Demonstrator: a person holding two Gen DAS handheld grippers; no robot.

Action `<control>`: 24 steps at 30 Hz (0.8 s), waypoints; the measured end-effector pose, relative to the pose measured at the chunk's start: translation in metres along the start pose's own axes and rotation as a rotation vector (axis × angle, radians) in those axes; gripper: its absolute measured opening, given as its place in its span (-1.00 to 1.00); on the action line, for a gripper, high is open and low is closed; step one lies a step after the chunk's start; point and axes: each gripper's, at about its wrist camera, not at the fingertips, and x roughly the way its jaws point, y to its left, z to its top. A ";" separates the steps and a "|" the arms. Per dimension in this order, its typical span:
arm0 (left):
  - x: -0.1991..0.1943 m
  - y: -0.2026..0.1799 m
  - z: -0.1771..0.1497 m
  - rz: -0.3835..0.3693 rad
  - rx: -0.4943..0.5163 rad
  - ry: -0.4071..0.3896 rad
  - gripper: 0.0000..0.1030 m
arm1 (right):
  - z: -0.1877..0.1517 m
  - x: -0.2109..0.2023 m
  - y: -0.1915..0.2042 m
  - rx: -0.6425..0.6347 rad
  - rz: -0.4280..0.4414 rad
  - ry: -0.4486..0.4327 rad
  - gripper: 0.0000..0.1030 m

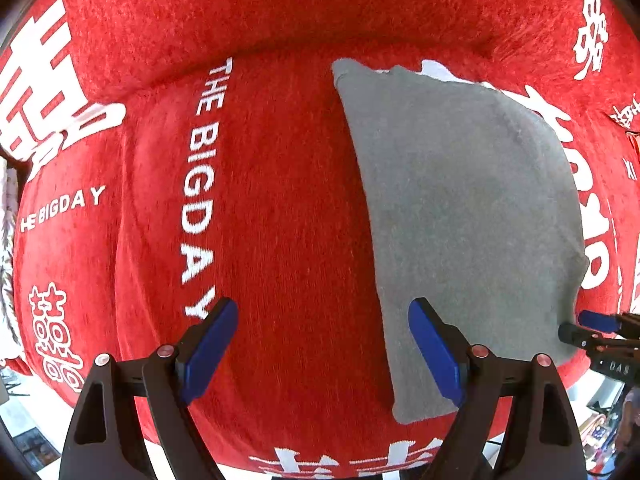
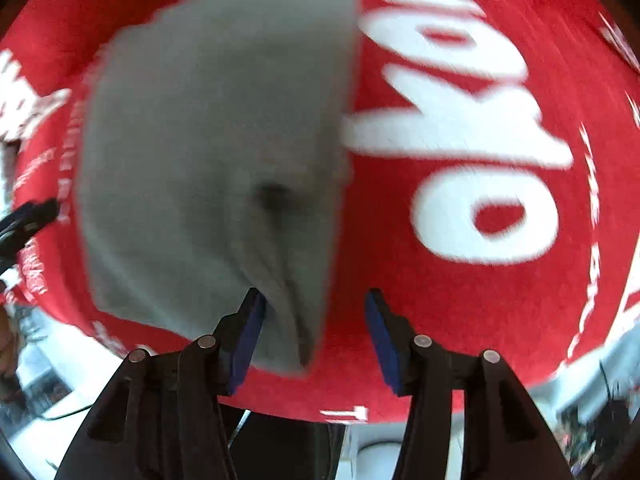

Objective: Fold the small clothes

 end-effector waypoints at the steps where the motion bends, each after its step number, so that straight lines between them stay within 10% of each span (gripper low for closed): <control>1: 0.001 0.001 -0.002 0.002 0.000 0.004 0.71 | -0.002 -0.002 -0.007 0.041 0.032 -0.006 0.09; 24: -0.027 -0.003 0.000 0.010 -0.066 -0.023 1.00 | 0.019 -0.065 0.025 0.044 0.028 -0.181 0.72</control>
